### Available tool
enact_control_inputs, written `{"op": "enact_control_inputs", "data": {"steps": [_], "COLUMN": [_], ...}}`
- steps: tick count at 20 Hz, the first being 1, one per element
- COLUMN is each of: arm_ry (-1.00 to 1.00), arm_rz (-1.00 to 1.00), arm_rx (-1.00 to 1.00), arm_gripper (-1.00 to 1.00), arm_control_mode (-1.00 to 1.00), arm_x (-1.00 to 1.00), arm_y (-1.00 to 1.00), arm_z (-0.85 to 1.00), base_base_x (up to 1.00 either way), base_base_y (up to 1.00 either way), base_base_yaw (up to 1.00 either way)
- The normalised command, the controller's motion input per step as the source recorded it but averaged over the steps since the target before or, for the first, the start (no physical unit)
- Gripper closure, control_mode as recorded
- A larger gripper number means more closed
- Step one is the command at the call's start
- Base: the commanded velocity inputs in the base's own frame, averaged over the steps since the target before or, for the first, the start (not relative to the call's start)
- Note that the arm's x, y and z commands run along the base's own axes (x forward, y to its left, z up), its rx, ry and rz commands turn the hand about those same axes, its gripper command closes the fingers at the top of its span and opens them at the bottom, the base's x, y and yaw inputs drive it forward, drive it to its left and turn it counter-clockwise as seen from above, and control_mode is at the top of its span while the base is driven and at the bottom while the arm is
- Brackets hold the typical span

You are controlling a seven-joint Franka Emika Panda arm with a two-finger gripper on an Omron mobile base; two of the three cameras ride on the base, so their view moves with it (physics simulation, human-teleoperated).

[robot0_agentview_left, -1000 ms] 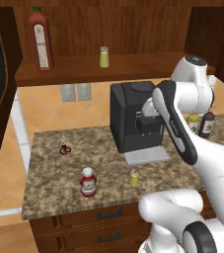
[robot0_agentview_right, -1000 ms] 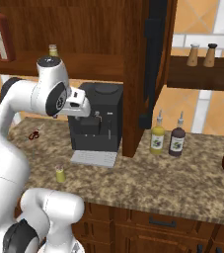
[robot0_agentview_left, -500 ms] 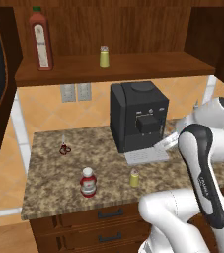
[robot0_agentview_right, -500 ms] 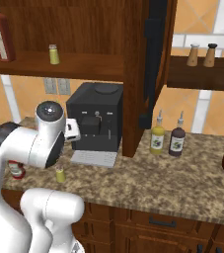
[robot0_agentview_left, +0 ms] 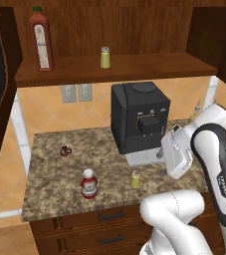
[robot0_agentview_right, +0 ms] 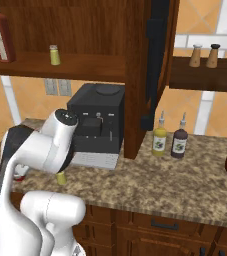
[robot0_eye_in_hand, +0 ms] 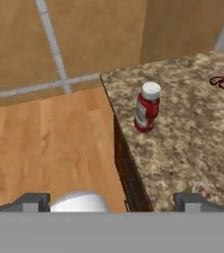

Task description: Put the shaker and condiment bottle from the counter next to their counterparts in the cabinet.

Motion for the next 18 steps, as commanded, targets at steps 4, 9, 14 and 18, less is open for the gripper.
{"op": "enact_control_inputs", "data": {"steps": [4, 9, 14, 18], "arm_ry": [-0.08, 0.0, -0.1, -0.2], "arm_rz": [0.41, 0.0, 0.0, 0.0], "arm_rx": [-0.07, 0.01, 0.41, 0.51], "arm_gripper": [-1.0, -1.0, -1.0, -1.0], "arm_control_mode": [-1.0, -1.0, -1.0, -1.0], "arm_x": [-0.06, 0.01, 0.05, -0.02], "arm_y": [0.67, 0.12, 0.02, 0.02], "arm_z": [0.0, -0.08, -0.42, -0.31], "base_base_x": [0.0, 0.0, 0.0, 0.0], "base_base_y": [0.0, 0.0, 0.0, 0.0], "base_base_yaw": [0.0, 0.0, 0.0, 0.0]}}
